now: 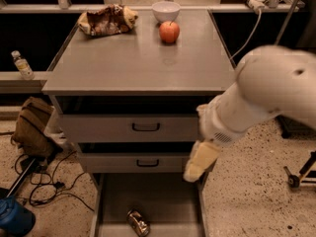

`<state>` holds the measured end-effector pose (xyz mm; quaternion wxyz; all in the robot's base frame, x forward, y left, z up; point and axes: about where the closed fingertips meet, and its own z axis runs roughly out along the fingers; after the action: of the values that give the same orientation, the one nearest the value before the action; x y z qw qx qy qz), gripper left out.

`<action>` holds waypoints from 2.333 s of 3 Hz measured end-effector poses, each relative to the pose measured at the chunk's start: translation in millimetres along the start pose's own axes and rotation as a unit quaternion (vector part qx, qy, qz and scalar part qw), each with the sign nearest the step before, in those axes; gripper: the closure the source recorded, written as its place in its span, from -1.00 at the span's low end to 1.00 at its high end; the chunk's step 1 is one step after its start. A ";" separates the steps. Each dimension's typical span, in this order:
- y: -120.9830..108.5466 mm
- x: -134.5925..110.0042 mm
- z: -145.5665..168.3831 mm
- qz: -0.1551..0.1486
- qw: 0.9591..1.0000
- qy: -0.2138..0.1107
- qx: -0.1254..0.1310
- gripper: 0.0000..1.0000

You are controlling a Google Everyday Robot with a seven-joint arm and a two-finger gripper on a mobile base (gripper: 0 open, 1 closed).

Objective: Pick orange can from bottom drawer and place on counter

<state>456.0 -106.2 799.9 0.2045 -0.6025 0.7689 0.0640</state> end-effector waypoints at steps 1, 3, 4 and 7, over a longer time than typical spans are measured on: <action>48.3 -2.9 89.1 0.028 0.998 -0.024 -0.049 -1.00; 66.7 -5.3 167.5 0.089 0.992 -0.077 -0.053 -1.00; 66.5 -5.5 167.1 0.089 0.992 -0.077 -0.053 -1.00; 129.6 -23.4 366.8 0.152 0.974 -0.102 -0.136 -1.00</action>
Offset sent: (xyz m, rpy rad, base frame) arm -0.0103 0.1182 -0.2324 0.3784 0.1145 -0.2224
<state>424.0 75.8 456.7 0.1856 -0.4909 0.8106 0.2596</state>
